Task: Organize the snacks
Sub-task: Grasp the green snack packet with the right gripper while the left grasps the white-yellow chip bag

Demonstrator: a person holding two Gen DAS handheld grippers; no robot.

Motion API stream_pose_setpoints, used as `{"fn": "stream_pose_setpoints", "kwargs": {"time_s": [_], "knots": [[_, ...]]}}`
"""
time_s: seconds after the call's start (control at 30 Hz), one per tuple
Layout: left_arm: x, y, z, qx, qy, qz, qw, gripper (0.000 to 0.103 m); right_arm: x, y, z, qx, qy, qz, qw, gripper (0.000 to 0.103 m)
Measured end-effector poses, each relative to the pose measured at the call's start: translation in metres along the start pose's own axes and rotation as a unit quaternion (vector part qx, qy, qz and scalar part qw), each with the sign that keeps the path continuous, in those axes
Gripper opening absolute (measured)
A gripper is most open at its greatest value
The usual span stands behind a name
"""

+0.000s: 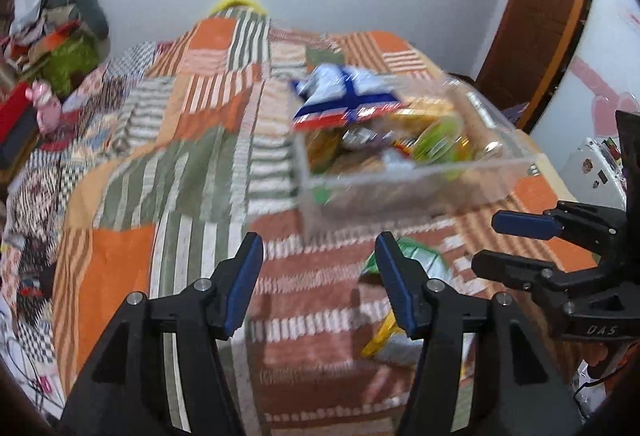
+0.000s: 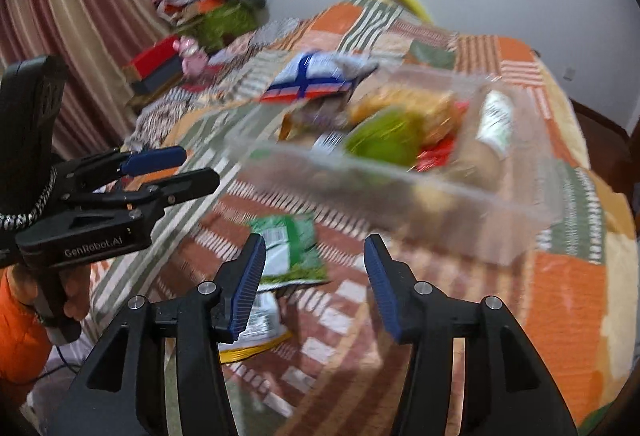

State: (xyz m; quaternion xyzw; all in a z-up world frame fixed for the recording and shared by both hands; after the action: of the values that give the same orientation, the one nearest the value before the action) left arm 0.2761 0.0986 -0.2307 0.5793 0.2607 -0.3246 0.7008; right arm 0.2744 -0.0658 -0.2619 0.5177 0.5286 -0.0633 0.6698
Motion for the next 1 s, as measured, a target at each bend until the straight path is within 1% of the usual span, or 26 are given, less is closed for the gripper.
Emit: {"fn": "stream_pose_setpoints", "kwargs": {"time_s": [0.13, 0.37, 0.5, 0.6, 0.83, 1.0], "knots": [[0.005, -0.015, -0.012, -0.008, 0.006, -0.013, 0.9999, 0.058, 0.020, -0.003, -0.009, -0.004, 0.009, -0.023, 1.000, 0.048], [0.016, -0.035, -0.021, -0.018, -0.001, -0.033, 0.9993, 0.061, 0.046, 0.000, -0.018, -0.015, 0.017, -0.051, 0.998, 0.048], [0.022, -0.042, -0.019, -0.024, -0.011, -0.045, 0.9986, 0.062, 0.058, -0.003, -0.021, -0.031, 0.005, -0.068, 0.997, 0.047], [0.022, -0.044, -0.014, -0.022, -0.018, -0.050, 0.9983, 0.062, 0.056, -0.006, -0.021, -0.030, 0.006, -0.065, 0.997, 0.043], [0.014, -0.047, 0.013, -0.013, -0.042, -0.058, 0.9974, 0.065, 0.033, -0.012, -0.011, -0.031, -0.013, -0.046, 0.998, 0.041], [0.008, -0.053, 0.040, 0.004, -0.057, -0.064, 0.9963, 0.071, 0.008, -0.019, 0.006, -0.009, -0.025, -0.026, 0.999, 0.041]]}}
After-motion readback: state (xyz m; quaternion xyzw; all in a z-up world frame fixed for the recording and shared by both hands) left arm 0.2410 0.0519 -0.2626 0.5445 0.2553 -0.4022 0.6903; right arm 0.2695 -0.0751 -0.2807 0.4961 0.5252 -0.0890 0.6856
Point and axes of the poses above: each gripper's, at about its wrist camera, not at the fingertips, and x roughly the way its jaws point, z to its right, y to its top, the point moved 8 cm from there along x, roughly the way its jaws point, and after that the axes turned 5 degrees about -y, right-handed, at the moved point
